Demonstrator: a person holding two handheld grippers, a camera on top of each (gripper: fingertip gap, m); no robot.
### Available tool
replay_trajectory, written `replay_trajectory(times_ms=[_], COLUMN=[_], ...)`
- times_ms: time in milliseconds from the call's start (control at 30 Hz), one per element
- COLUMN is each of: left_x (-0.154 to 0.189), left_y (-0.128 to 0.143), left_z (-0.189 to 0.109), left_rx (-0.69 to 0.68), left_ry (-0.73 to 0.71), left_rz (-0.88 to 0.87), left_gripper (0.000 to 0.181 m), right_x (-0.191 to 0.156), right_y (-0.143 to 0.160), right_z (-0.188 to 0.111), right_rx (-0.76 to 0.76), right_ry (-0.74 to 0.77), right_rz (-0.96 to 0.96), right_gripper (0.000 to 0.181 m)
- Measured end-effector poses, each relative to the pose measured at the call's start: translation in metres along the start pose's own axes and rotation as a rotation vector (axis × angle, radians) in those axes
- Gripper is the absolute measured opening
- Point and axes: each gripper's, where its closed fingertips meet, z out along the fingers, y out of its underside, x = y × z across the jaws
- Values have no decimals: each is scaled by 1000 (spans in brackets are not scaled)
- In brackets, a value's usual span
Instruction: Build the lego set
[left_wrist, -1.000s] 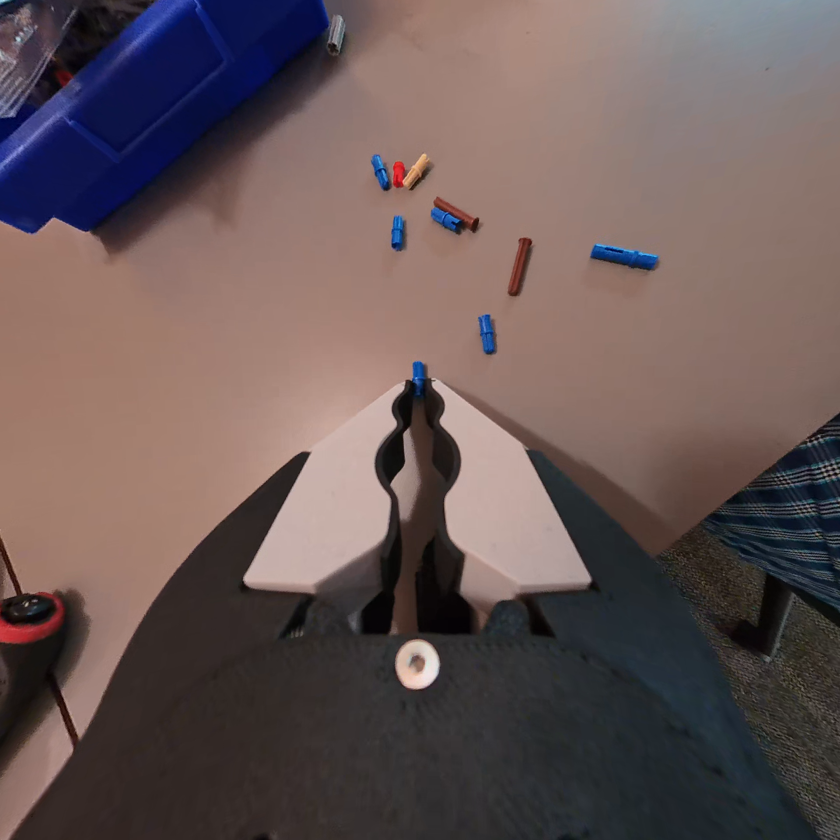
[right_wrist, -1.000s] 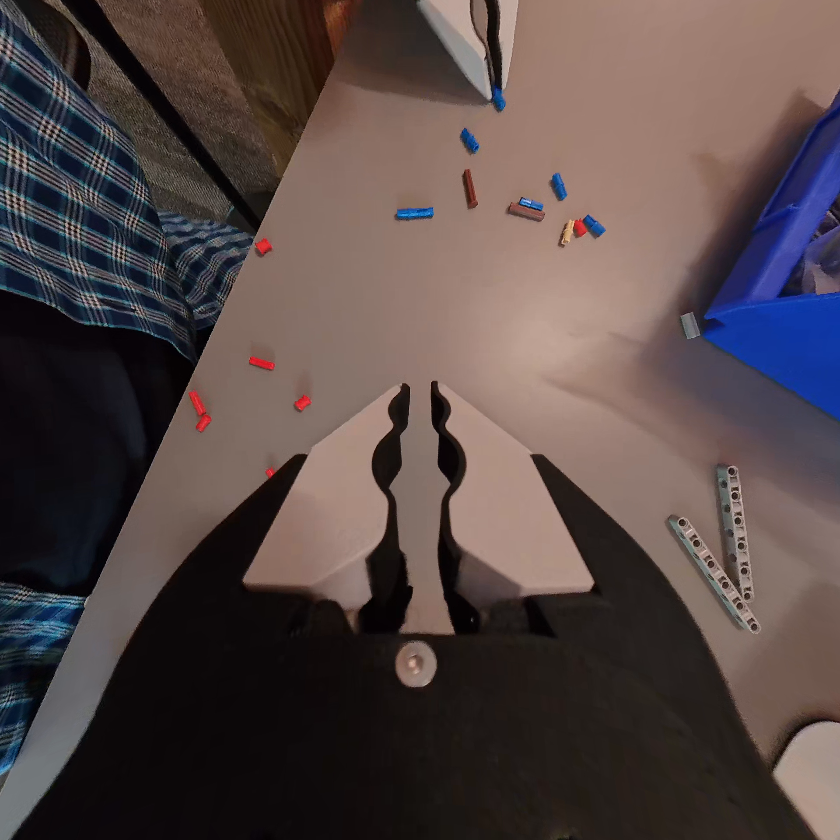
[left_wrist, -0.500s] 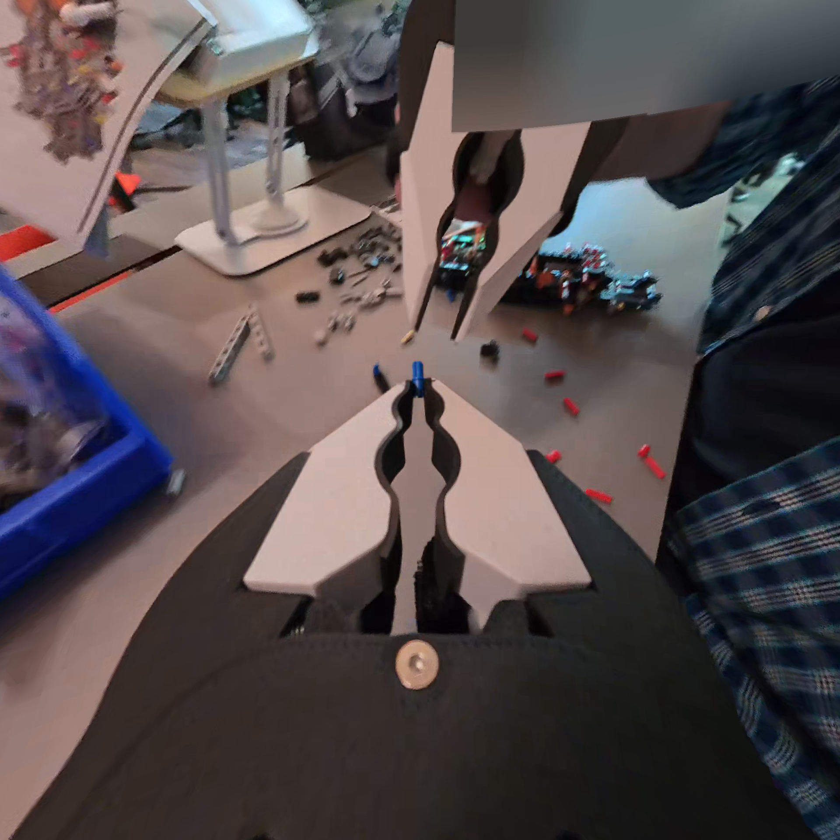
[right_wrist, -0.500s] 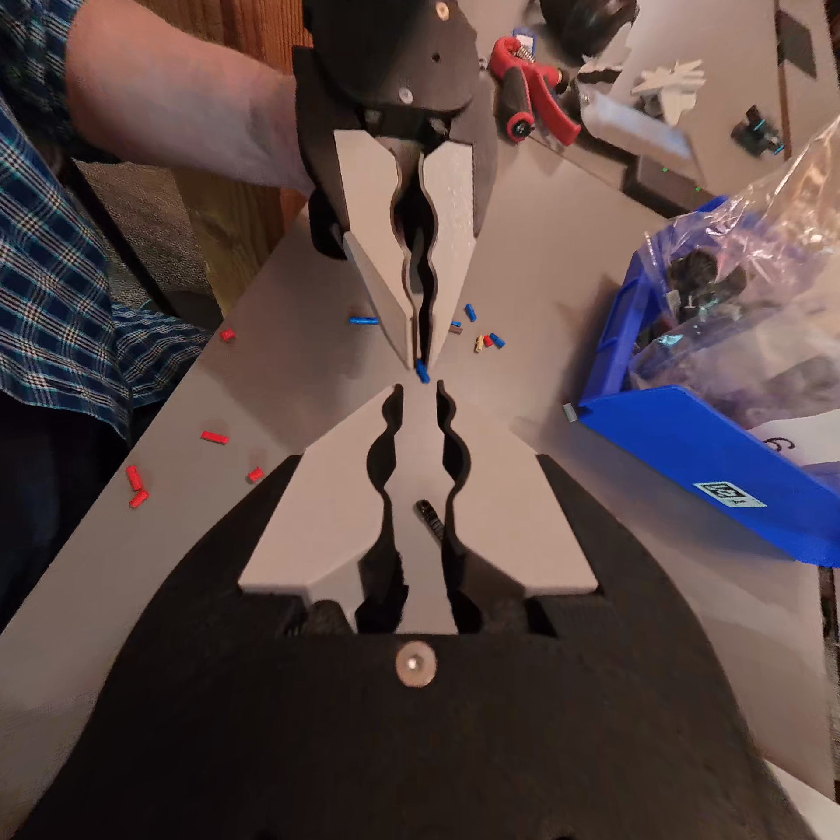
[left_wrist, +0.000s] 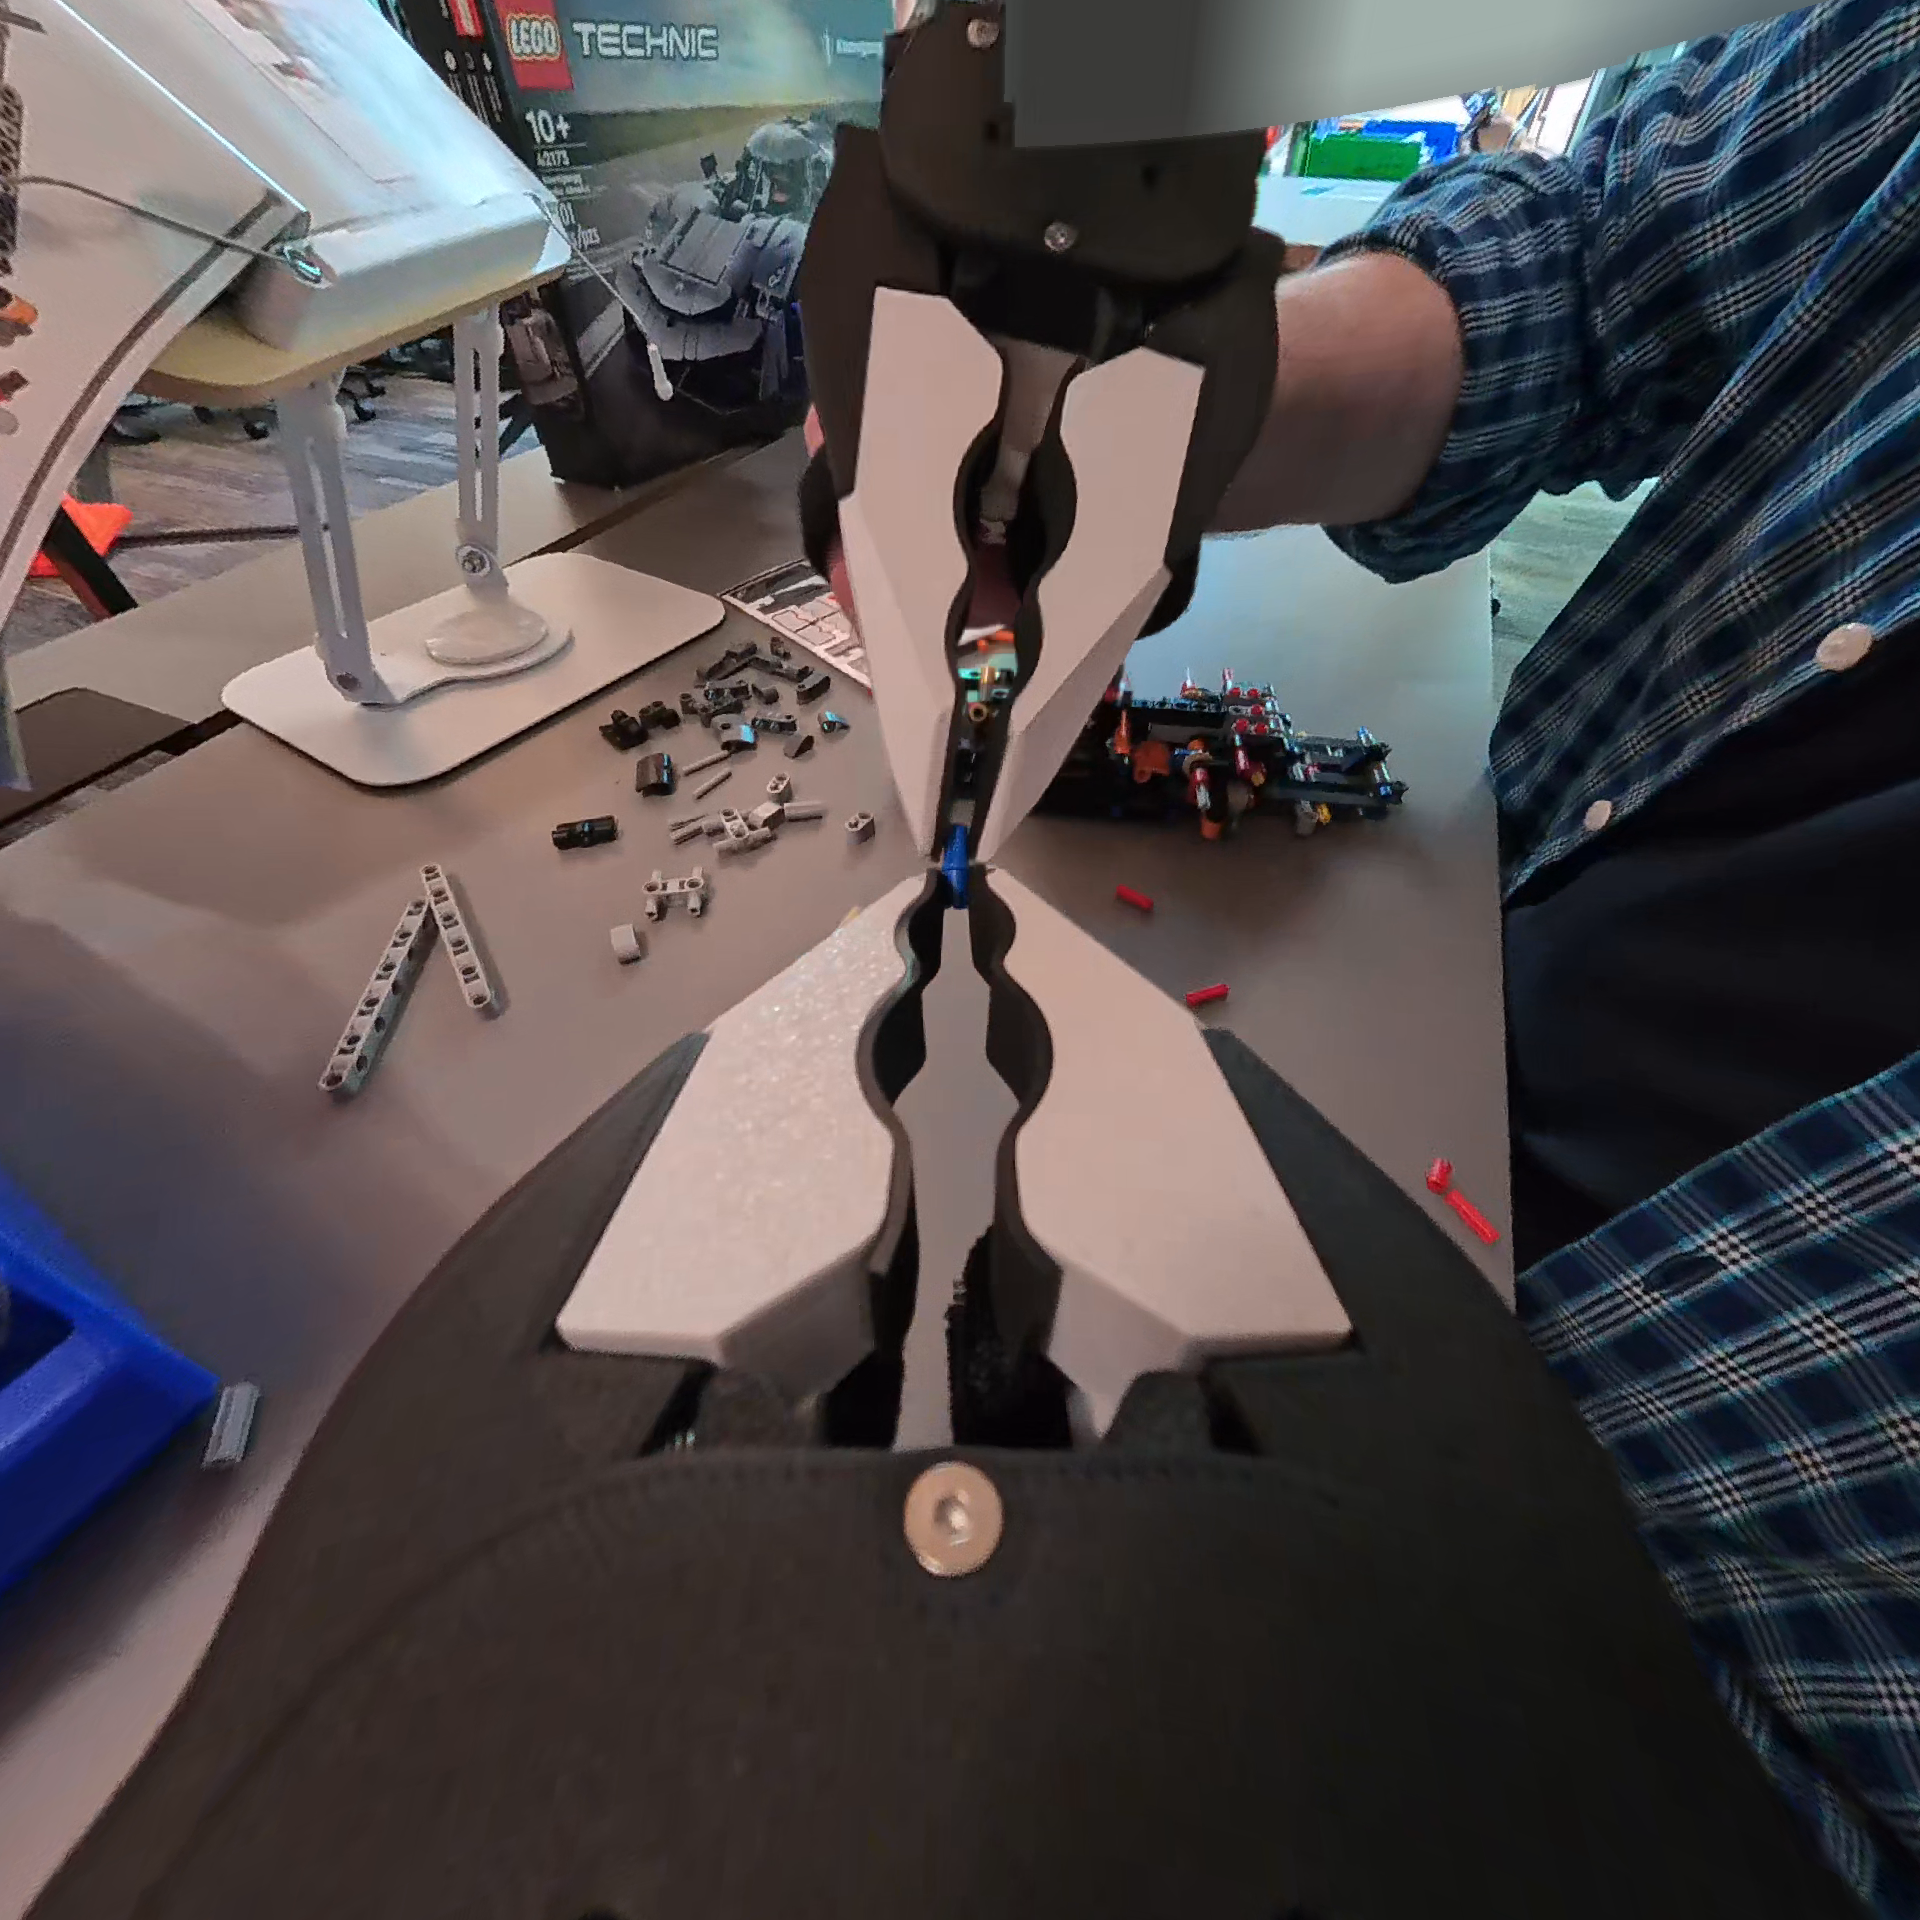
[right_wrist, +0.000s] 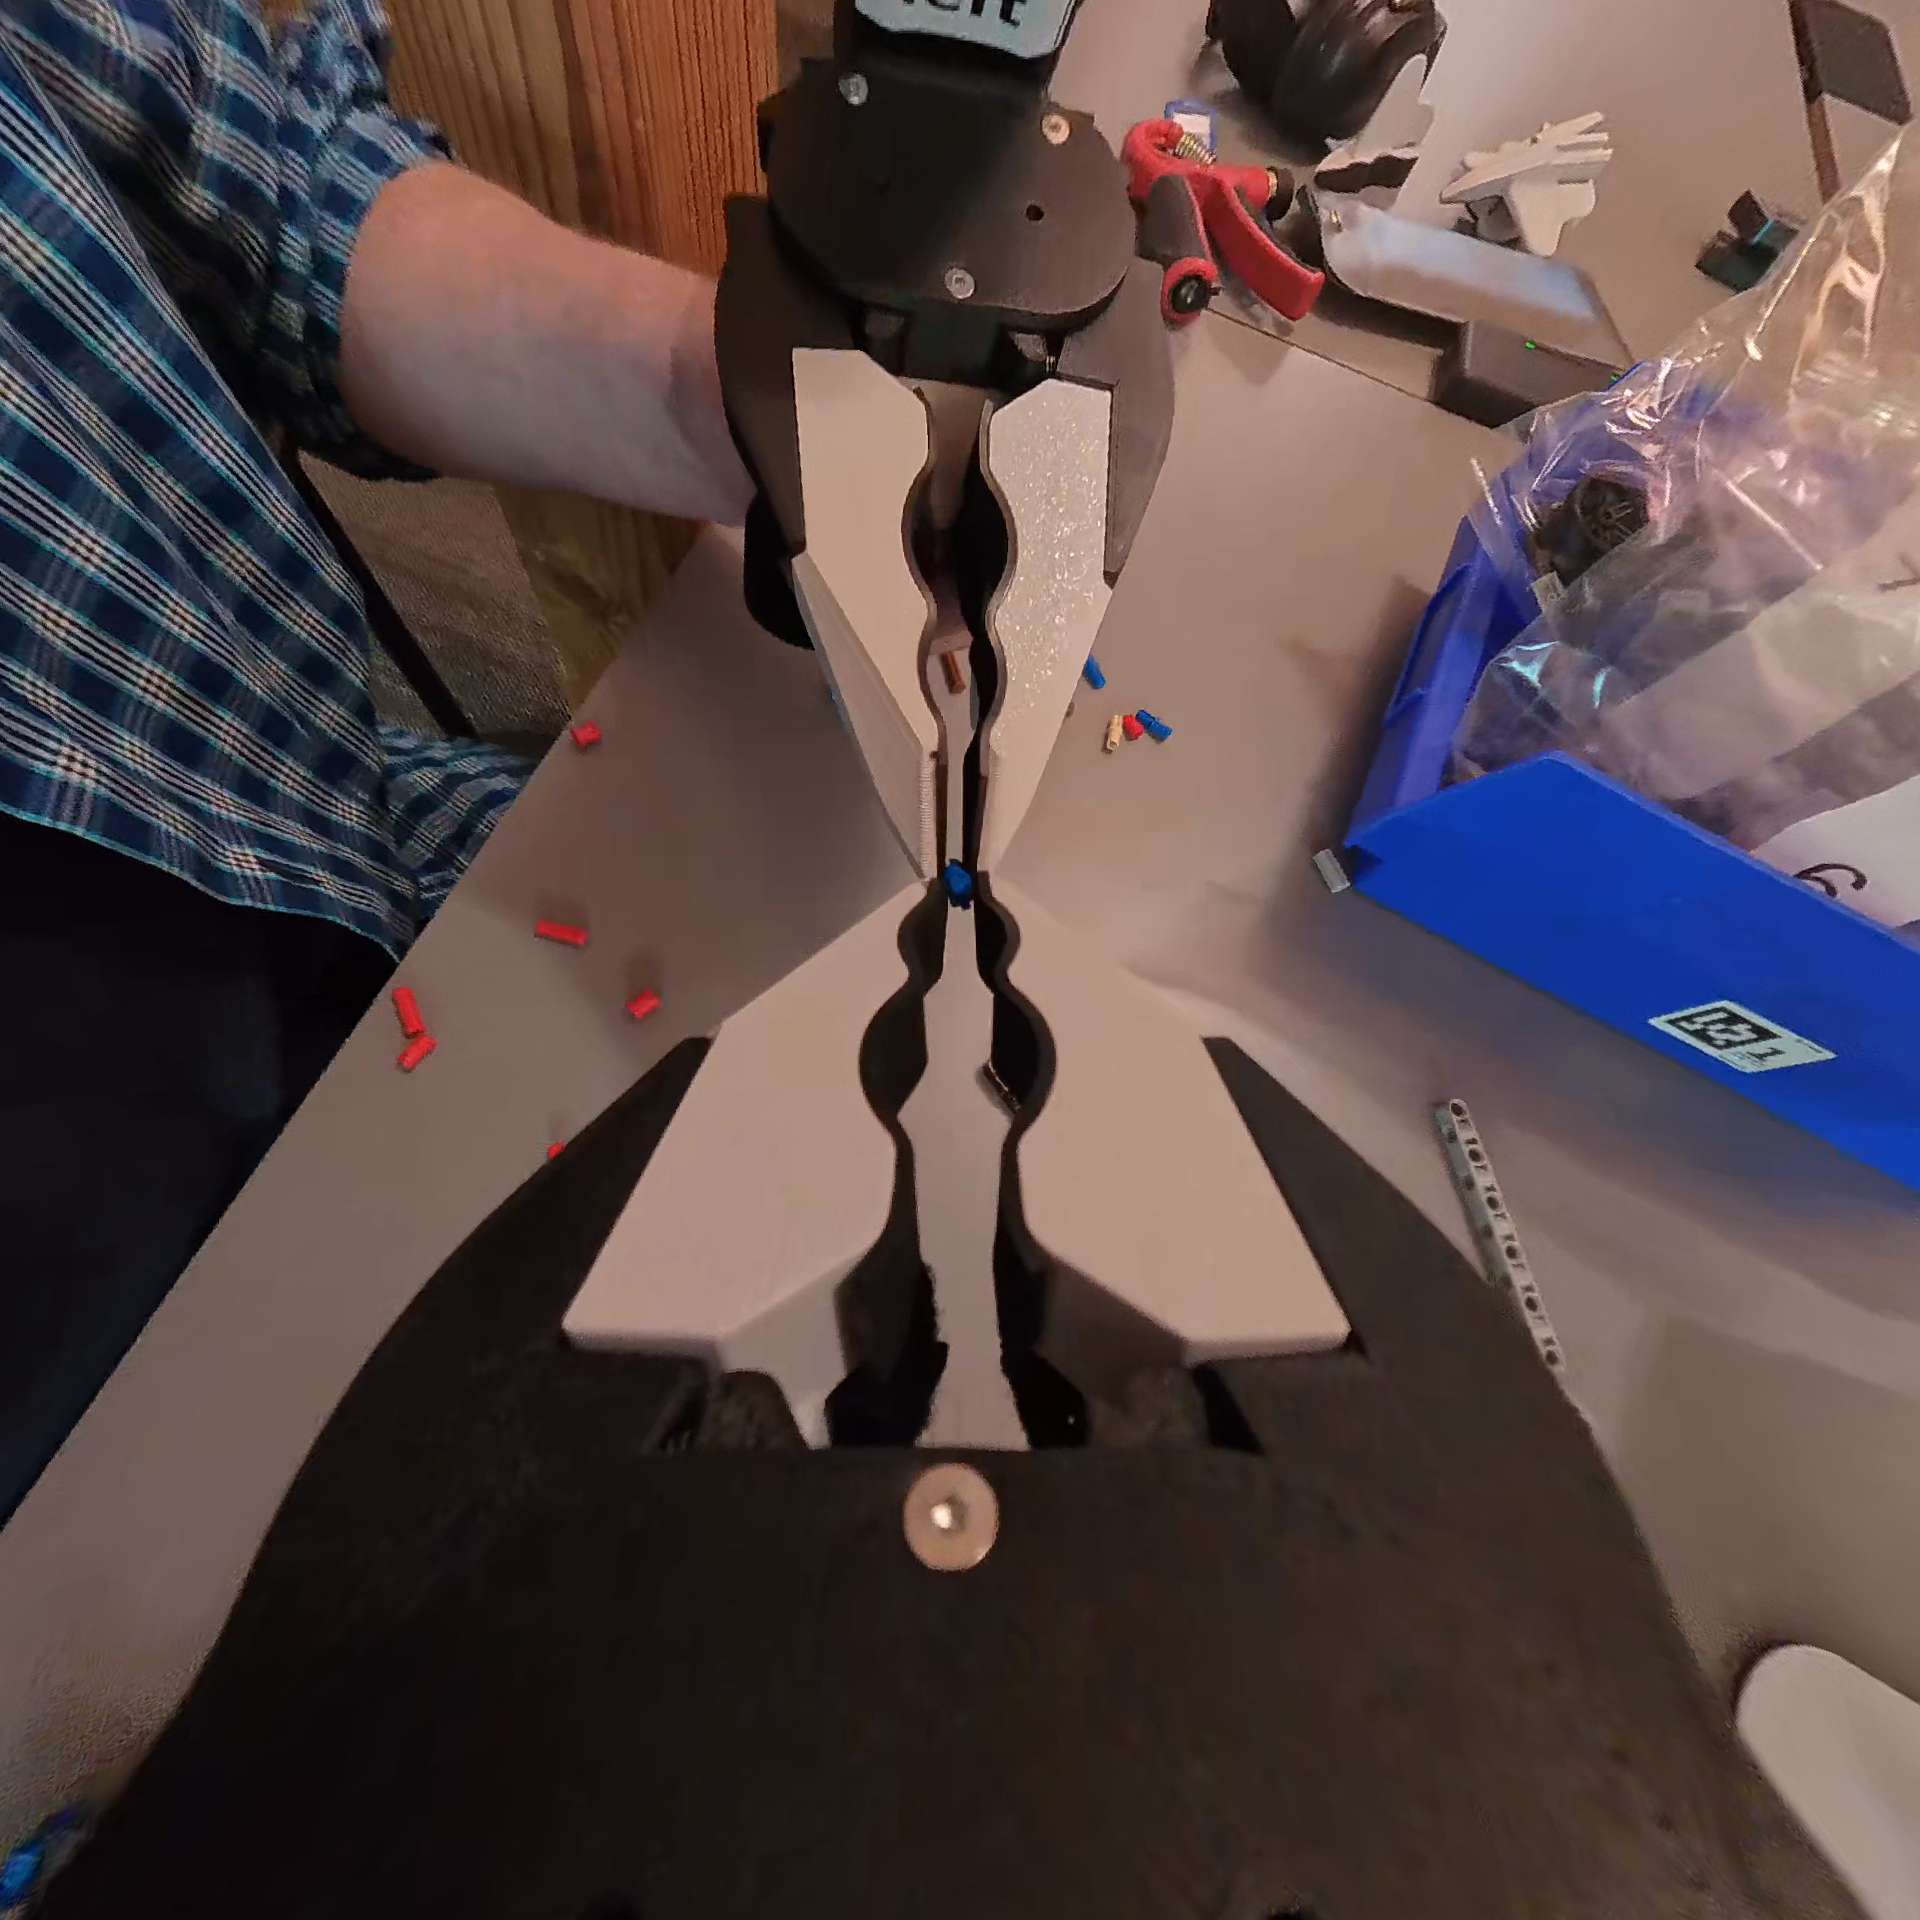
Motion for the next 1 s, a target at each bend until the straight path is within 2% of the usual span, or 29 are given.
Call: replay_trajectory(times_ms=[133, 500, 633, 800, 1000], left_x=[-1, -9, -17, -17, -11], left_y=[-3, 7, 32, 70, 87], left_z=[7, 19, 23, 32, 36], left_rx=[10, -42, -184, -365, -426], left_ry=[10, -26, -73, -63, -55], left_rz=[10, 12, 16, -21, 25], left_gripper=[4, 13, 18, 25, 25], right_x=[1, 9, 17, 19, 15], right_y=[3, 21, 40, 71, 95], right_z=[-6, -14, -18, -18, -5], right_rx=[-3, -149, -250, -377, -513], right_ry=[-22, 26, 65, 77, 57], right_rz=[53, 9, -23, -63, -210], right_gripper=[1, 1, 1, 1, 1])
